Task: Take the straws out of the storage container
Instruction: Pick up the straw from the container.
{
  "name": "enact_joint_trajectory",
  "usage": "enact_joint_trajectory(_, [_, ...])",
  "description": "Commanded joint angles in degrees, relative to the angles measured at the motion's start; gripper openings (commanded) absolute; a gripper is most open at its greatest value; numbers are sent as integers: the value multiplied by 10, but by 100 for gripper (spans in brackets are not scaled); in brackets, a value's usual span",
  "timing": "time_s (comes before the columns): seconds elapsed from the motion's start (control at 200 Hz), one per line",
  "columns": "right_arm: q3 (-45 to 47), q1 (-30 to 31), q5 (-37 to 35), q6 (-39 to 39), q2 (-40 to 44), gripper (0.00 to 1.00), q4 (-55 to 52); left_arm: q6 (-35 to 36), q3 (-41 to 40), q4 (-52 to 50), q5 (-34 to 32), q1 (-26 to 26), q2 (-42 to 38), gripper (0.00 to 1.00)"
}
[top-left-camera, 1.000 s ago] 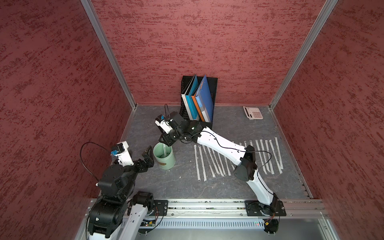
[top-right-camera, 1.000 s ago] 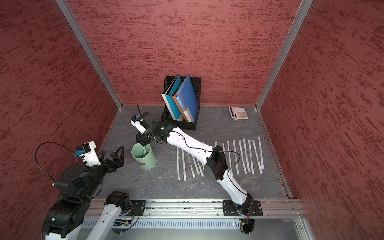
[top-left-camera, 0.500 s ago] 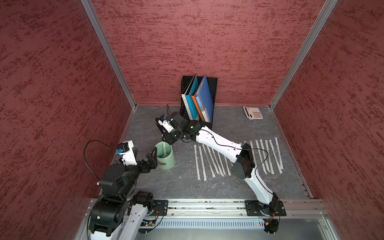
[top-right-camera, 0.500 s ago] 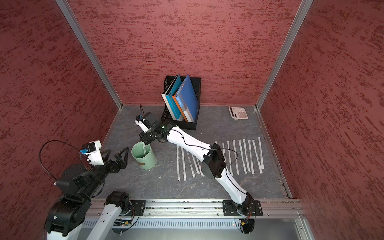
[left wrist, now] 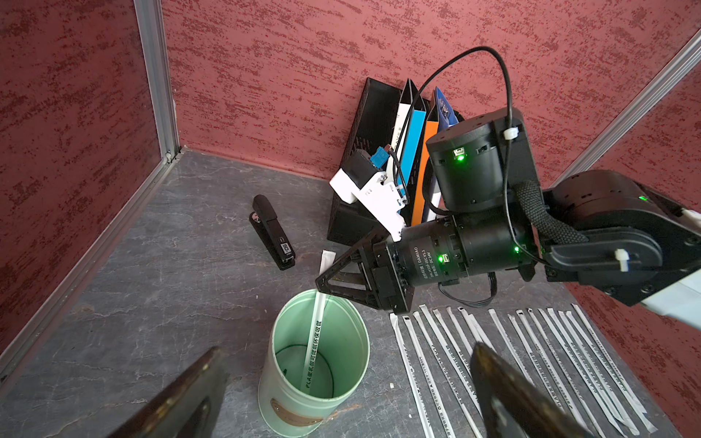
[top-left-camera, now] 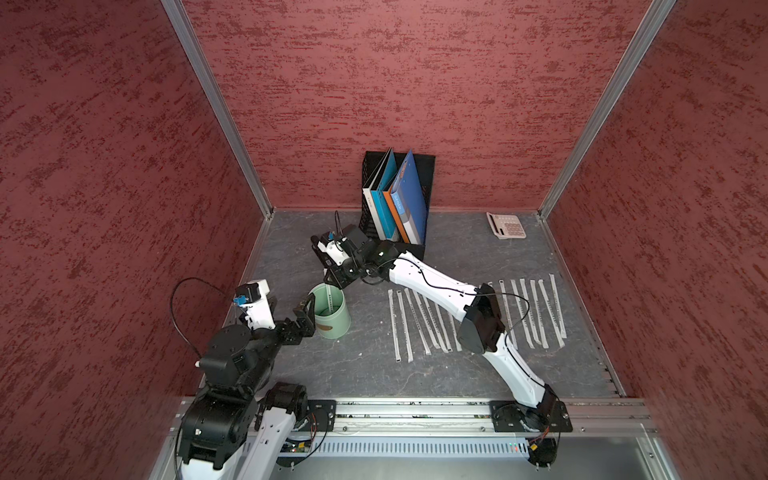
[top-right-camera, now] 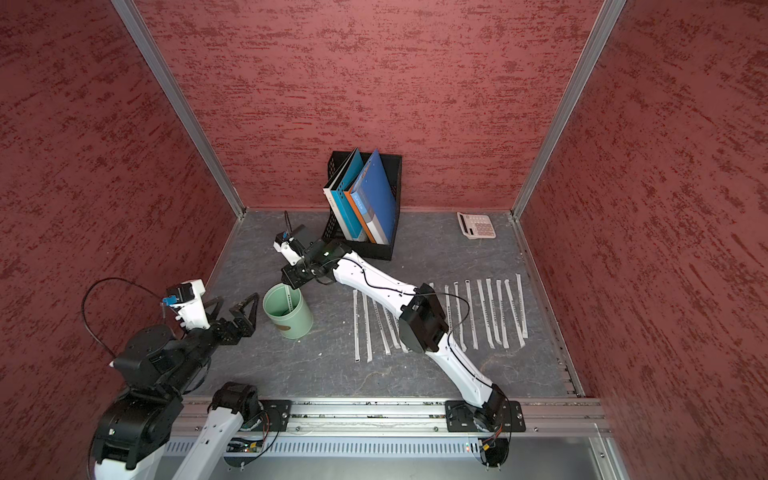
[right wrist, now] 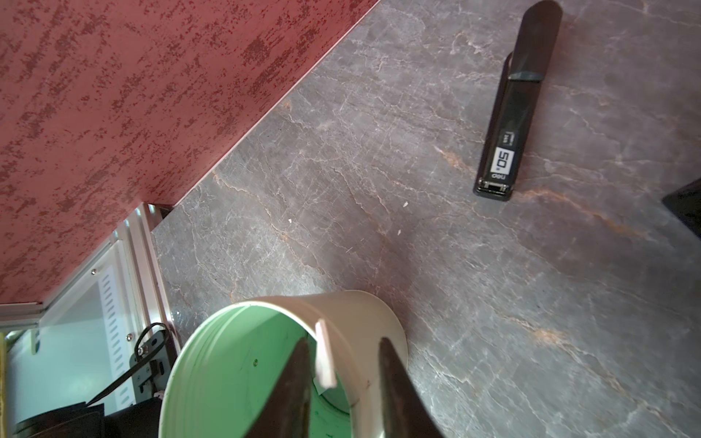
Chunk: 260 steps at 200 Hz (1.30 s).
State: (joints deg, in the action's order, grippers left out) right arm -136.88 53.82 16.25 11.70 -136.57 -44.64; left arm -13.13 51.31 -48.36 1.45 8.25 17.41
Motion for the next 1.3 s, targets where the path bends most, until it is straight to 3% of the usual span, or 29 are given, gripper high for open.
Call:
enact_joint_trajectory(0.0, [-17, -4, 19, 6, -4, 13, 27, 8, -6, 14, 3, -5, 7, 100])
enact_joint_trajectory(0.155, [0, -7, 19, 8, 13, 3, 52, 9, -6, 13, -2, -5, 12, 100])
enact_joint_trajectory(0.421, [20, -8, 0, 10, 61, 2, 74, 10, -7, 13, -1, -4, 16, 100])
enact_joint_trajectory(0.656, [52, -18, -15, 1, 166, 2, 93, 9, -7, 14, 3, -4, 15, 100])
enact_joint_trajectory(0.987, [-73, -98, 36, -27, 231, 3, -92, 8, -6, 15, 6, -4, 13, 100])
enact_joint_trajectory(1.297, [21, -140, 94, -20, 243, 3, -135, 8, -7, 15, 5, -4, 17, 100])
